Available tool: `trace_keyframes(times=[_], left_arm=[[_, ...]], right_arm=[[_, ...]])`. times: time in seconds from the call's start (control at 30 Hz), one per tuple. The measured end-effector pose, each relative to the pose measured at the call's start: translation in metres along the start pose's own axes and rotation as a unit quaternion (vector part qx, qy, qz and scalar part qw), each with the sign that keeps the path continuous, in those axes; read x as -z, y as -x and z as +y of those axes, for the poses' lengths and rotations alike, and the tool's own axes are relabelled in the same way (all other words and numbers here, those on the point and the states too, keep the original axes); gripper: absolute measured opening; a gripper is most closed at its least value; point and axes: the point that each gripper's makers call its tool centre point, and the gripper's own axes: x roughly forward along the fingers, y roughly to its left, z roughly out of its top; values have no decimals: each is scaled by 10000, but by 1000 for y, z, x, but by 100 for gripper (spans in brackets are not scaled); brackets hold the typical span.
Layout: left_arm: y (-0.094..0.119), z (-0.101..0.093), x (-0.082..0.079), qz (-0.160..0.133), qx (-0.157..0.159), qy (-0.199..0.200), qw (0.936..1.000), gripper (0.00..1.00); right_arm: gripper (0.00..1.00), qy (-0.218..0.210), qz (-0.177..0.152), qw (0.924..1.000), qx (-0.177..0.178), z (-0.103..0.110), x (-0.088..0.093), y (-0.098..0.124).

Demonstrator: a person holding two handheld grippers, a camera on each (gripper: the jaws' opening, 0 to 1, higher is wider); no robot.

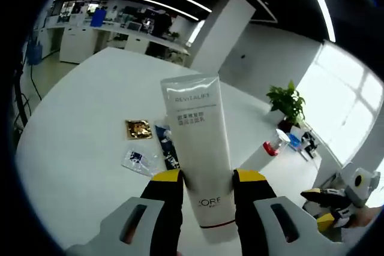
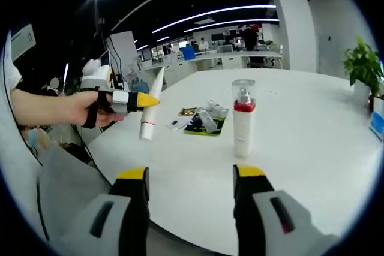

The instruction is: Arrange the skincare products in the storage area until every visible bottle or jar stands upright without overlapping.

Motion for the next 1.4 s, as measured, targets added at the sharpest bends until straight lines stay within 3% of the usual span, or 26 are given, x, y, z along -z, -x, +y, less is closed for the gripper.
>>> trace_keyframes(times=[0.3,0.47,0.63,0.87,1.4], left_arm=[[11,-27,20,155,277,-451,9985,29],[16,-41,24,173,401,-677,9967,29],[21,-59,29,228,574,-1049,9926,30],[26,-72,38,340,698,-1556,9848,30],[34,-107,74,739,1212,-2370,9611,30]], right_arm=[[55,-203,-319,9991,-197,8,-31,-4],[52,-382,-576,9965,-463,20,-52,-13],[49,-385,-630,9947,-711,36,-61,-24],[48,-558,-685,9912,-989,53,-65,-29],[38,-685,-612,9878,-1258,64,-63,-36]])
